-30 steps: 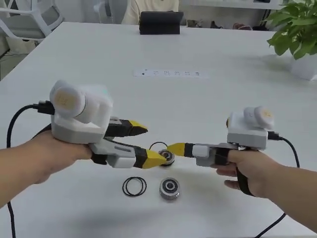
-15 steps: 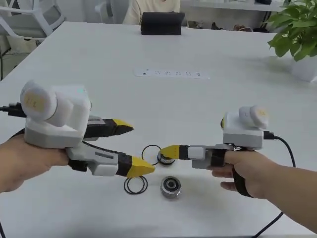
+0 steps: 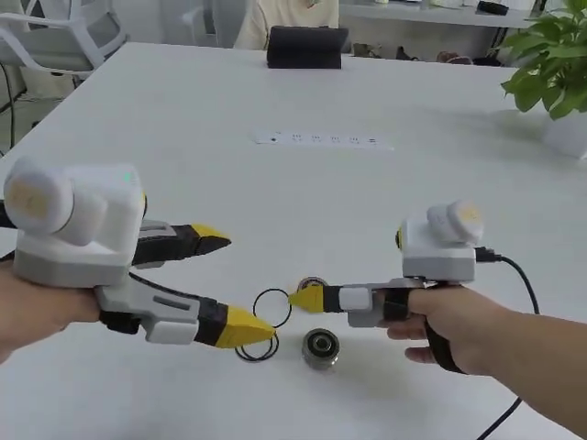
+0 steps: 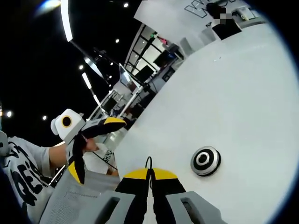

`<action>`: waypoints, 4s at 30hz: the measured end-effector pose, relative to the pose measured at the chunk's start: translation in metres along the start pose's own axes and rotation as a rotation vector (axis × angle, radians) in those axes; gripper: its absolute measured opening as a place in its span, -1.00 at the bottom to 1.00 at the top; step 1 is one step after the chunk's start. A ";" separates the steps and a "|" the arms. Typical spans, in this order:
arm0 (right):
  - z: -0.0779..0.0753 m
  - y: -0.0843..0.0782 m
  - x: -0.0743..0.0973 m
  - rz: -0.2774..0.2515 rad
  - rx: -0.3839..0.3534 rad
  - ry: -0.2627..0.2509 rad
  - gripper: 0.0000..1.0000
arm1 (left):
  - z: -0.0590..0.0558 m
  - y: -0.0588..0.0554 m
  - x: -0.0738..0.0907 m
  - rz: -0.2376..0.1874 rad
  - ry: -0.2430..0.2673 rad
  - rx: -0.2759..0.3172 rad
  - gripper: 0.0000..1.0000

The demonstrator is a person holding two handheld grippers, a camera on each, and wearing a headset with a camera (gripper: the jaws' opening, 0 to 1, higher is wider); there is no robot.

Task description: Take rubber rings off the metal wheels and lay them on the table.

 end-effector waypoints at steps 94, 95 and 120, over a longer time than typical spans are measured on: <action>0.008 0.007 0.006 0.083 0.340 -0.153 -0.26 | 0.000 -0.013 0.013 0.086 -0.011 -0.009 0.64; 0.007 0.008 0.007 0.080 0.342 -0.155 -0.25 | 0.001 -0.013 0.012 0.084 -0.011 -0.007 0.63; -0.016 0.018 0.028 0.081 0.448 -0.266 -0.21 | 0.020 -0.002 -0.015 0.087 -0.026 -0.025 0.53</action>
Point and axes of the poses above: the centre of the closed fingertips' face, and the gripper's own axes: x roughly backward along the fingers, z roughly to its left, y roughly out of its top, the point moved 9 cm from there along x, roughly backward along the fingers, and after that the axes turned 8 degrees about -x, right-handed, at the moved point
